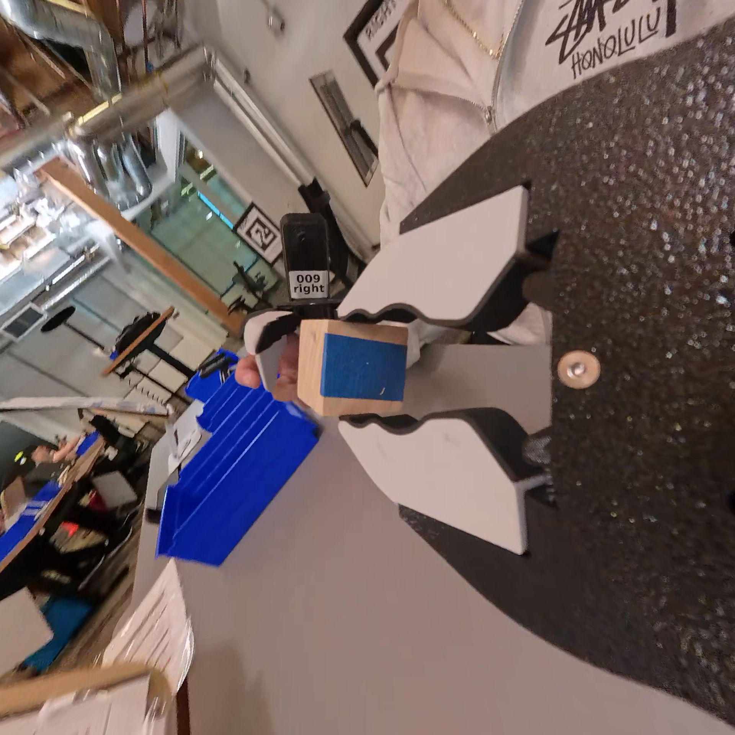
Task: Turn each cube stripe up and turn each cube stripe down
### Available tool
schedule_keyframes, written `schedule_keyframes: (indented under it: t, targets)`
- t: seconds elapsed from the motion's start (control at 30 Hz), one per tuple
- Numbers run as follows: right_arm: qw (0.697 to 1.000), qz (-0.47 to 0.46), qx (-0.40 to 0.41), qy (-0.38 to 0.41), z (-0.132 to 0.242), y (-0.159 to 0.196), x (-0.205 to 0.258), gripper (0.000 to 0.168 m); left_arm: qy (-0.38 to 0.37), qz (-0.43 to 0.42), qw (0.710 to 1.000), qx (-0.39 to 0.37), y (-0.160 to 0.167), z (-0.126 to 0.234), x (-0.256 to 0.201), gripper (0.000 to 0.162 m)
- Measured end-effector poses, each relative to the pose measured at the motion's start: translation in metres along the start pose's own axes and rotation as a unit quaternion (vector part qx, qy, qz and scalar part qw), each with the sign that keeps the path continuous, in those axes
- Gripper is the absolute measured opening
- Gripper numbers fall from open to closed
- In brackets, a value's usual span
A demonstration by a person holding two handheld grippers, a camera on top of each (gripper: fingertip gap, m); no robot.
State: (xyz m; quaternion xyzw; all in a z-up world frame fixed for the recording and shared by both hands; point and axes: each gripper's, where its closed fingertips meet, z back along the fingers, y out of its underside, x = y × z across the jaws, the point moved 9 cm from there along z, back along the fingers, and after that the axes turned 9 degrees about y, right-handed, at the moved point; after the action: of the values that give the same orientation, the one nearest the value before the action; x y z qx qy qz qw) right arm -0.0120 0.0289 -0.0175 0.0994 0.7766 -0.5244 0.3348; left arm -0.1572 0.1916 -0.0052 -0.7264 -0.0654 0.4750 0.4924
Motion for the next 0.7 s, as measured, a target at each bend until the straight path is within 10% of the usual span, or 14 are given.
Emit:
schedule_keyframes:
  t: [0.53,0.7]
  targets:
    - [0.997,0.058,-0.012,-0.054,-0.003,-0.011,0.014,0.045,0.092,0.030,0.995,0.024,0.023,-0.044,-0.003,0.042]
    - [0.997,0.024,0.056,-0.051,0.002,0.000,0.007,0.045,-0.022,-0.032,0.999,-0.020,0.024,-0.038,0.014,0.070]
